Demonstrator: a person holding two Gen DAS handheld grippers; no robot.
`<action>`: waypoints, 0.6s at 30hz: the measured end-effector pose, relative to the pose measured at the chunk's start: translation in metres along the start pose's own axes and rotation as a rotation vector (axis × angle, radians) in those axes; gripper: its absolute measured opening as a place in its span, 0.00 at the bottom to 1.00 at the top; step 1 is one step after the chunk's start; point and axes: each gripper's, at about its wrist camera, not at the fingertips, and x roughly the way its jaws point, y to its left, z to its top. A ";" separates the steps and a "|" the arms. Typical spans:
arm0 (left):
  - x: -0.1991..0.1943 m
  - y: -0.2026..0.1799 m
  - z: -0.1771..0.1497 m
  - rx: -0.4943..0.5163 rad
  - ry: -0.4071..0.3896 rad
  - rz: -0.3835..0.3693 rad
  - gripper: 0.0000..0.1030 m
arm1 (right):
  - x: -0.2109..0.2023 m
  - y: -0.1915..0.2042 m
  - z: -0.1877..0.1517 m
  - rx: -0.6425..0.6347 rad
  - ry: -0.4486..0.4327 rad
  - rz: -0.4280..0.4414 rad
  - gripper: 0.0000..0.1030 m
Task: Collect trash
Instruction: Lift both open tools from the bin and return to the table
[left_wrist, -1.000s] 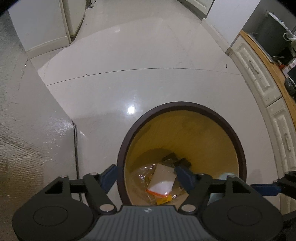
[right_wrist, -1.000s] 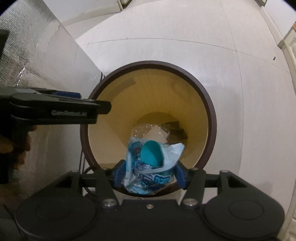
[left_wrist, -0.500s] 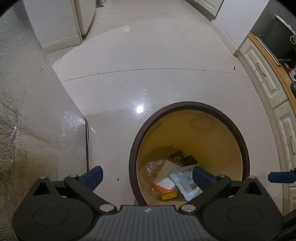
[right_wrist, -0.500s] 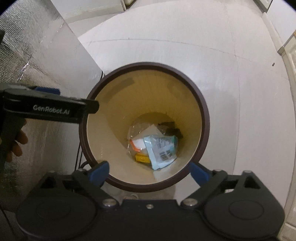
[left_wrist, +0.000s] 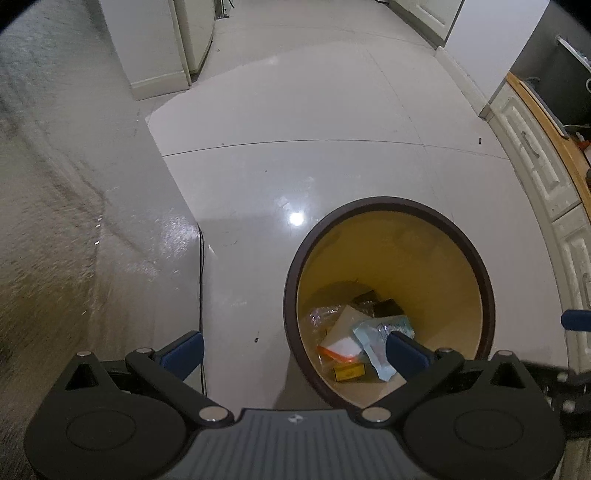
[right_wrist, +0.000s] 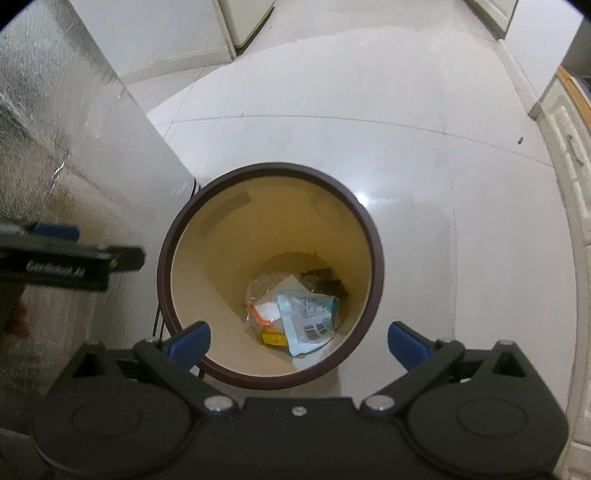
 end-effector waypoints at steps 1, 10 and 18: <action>-0.005 0.001 -0.002 -0.001 -0.005 0.000 1.00 | -0.003 -0.001 -0.001 0.005 -0.004 -0.002 1.00; -0.042 0.008 -0.018 -0.014 -0.028 0.026 1.00 | -0.030 -0.003 -0.011 0.028 -0.048 -0.009 1.00; -0.077 0.006 -0.034 -0.010 -0.058 0.016 1.00 | -0.064 -0.006 -0.021 0.056 -0.099 -0.009 1.00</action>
